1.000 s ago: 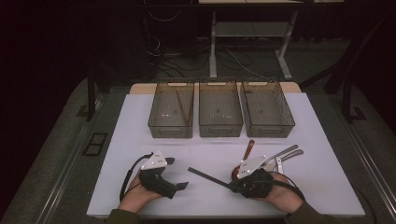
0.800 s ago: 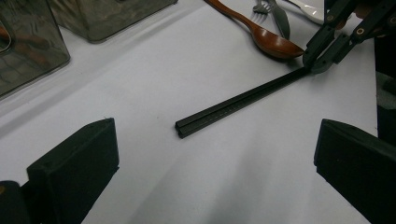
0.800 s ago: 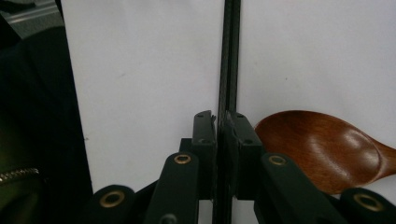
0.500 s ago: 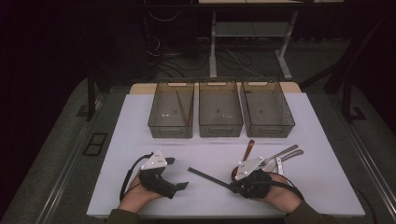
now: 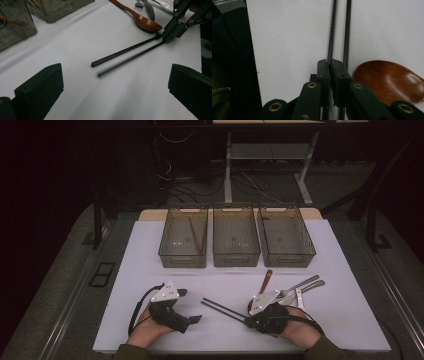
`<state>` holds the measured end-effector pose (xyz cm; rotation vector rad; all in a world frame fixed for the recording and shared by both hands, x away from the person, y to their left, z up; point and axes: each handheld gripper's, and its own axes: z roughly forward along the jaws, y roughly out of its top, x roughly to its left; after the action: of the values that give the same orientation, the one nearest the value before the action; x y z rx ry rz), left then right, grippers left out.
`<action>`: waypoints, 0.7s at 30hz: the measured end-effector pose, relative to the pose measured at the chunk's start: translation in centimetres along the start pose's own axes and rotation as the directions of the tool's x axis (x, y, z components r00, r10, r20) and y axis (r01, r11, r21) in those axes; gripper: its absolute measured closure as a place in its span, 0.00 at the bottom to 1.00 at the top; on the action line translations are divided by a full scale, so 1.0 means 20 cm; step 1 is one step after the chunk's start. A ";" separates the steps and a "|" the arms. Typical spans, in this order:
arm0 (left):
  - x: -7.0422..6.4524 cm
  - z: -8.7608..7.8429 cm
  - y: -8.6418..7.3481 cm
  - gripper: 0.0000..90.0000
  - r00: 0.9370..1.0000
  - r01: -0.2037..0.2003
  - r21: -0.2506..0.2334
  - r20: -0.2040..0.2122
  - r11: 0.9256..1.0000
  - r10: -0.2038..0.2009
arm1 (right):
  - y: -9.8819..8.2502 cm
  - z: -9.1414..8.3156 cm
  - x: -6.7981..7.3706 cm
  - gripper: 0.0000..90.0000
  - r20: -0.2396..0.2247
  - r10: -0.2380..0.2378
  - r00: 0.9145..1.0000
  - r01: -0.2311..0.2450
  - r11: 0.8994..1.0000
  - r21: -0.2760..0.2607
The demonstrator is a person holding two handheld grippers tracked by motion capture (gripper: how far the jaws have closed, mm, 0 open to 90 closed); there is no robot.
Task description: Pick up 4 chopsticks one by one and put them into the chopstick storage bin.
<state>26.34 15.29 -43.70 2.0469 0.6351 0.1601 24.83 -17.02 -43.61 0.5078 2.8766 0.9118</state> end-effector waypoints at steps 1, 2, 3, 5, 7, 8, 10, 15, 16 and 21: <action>0.00 0.00 0.00 0.00 1.000 0.001 0.000 0.000 1.000 -0.001 | 0.00 0.00 0.00 0.94 0.000 -0.001 1.000 0.001 1.000 0.000; 0.00 0.00 0.00 0.00 1.000 0.001 0.000 0.000 1.000 -0.001 | 0.00 0.00 0.00 0.94 -0.011 0.007 1.000 -0.007 1.000 -0.003; 0.00 0.00 0.00 0.00 1.000 0.001 0.001 -0.001 1.000 -0.001 | 0.00 0.00 0.00 0.94 -0.014 0.004 1.000 -0.005 1.000 -0.003; 0.00 0.00 0.00 0.00 1.000 0.000 0.001 0.000 1.000 0.000 | 0.00 0.00 0.00 0.94 -0.007 -0.009 1.000 0.009 1.000 -0.002; 0.00 0.00 0.00 0.00 1.000 0.000 0.002 0.000 1.000 0.000 | 0.01 0.00 0.00 0.92 -0.006 -0.006 1.000 0.005 1.000 -0.006; 0.00 0.00 0.00 0.00 1.000 -0.001 0.002 0.000 1.000 0.001 | 0.01 0.01 0.00 0.91 -0.007 -0.004 1.000 0.004 1.000 -0.010; 0.00 0.00 0.00 0.00 1.000 -0.001 0.002 0.000 1.000 0.001 | 0.02 0.01 0.00 0.90 -0.009 -0.006 1.000 0.006 1.000 -0.016; 0.00 0.00 0.00 0.00 1.000 -0.004 0.004 0.001 1.000 0.004 | 0.05 0.05 0.00 0.90 -0.014 0.008 1.000 -0.009 1.000 -0.028; 0.00 0.00 0.00 0.00 1.000 -0.004 0.003 0.002 1.000 0.004 | 0.06 0.05 -0.01 0.90 -0.019 0.008 1.000 -0.009 0.999 -0.032; 0.00 0.00 0.00 0.00 1.000 -0.004 0.003 0.002 1.000 0.004 | 0.08 0.08 -0.02 0.92 -0.030 0.005 1.000 -0.007 0.999 -0.047</action>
<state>26.35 15.26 -43.72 2.0509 0.6301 0.1596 25.90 -15.15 -43.99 0.5034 2.8738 0.9940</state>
